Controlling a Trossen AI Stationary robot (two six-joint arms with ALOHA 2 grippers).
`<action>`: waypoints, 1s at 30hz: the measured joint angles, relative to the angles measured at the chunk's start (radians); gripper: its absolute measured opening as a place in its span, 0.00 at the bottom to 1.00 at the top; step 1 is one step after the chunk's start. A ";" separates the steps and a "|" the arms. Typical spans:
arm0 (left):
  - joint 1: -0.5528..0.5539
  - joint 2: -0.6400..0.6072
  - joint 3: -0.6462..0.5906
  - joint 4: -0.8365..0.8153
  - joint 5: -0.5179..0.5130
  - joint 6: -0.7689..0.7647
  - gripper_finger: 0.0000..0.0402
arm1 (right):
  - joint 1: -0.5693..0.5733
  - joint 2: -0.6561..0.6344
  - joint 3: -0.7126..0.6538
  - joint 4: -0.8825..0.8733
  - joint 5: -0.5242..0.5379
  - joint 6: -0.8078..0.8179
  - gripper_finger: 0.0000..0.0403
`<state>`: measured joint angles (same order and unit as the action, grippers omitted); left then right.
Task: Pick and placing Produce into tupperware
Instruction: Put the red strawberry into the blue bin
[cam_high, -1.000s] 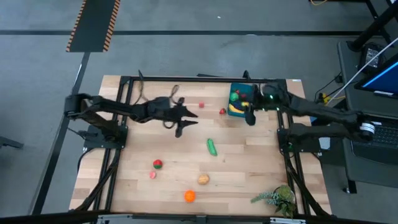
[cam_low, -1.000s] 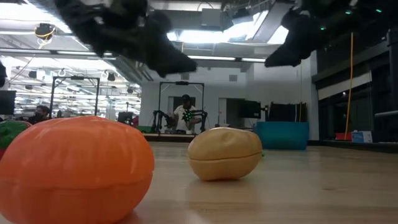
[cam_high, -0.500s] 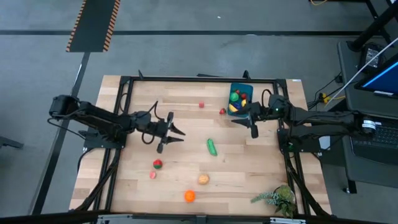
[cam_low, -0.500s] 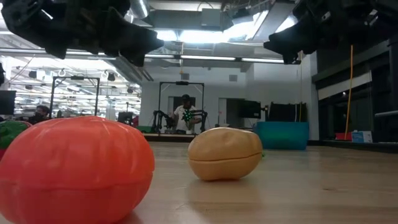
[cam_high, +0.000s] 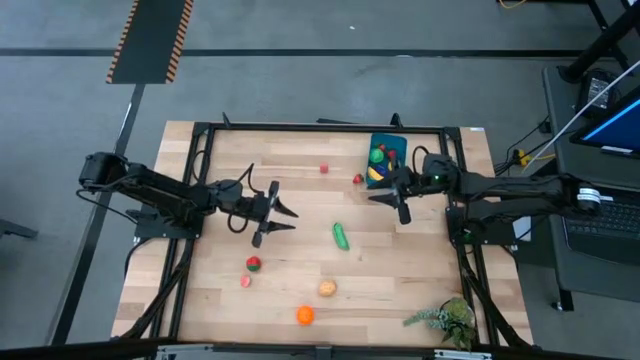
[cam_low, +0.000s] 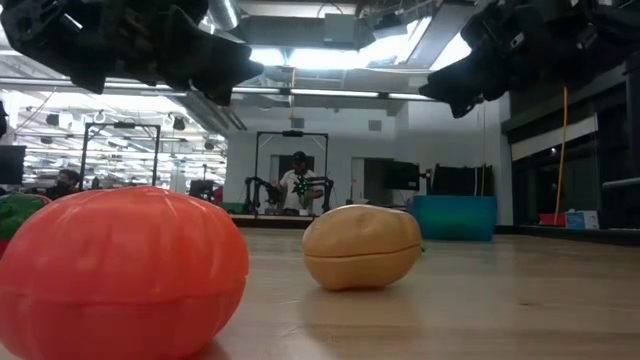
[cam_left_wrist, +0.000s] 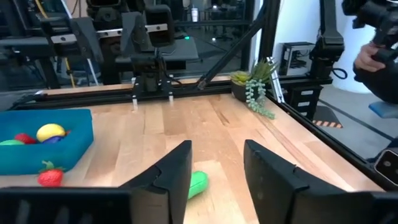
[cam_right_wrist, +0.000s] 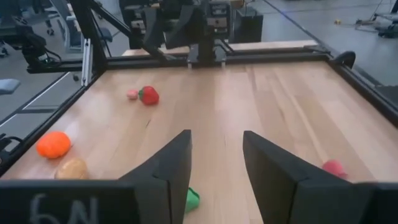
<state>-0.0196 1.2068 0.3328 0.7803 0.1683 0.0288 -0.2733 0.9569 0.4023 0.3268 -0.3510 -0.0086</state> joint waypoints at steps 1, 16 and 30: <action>0.000 0.000 0.000 0.000 -0.002 -0.001 0.37 | 0.000 0.009 0.000 0.003 0.000 0.000 0.36; -0.005 0.000 0.000 -0.008 -0.098 -0.028 0.79 | 0.000 0.082 0.000 0.070 0.001 -0.002 0.37; -0.144 -0.010 -0.001 -0.022 -0.096 -0.047 0.79 | 0.000 0.082 0.000 0.067 0.000 -0.002 0.37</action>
<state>-0.1634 1.1968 0.3321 0.7581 0.0727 -0.0185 -0.2736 1.0389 0.4019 0.3935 -0.3511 -0.0105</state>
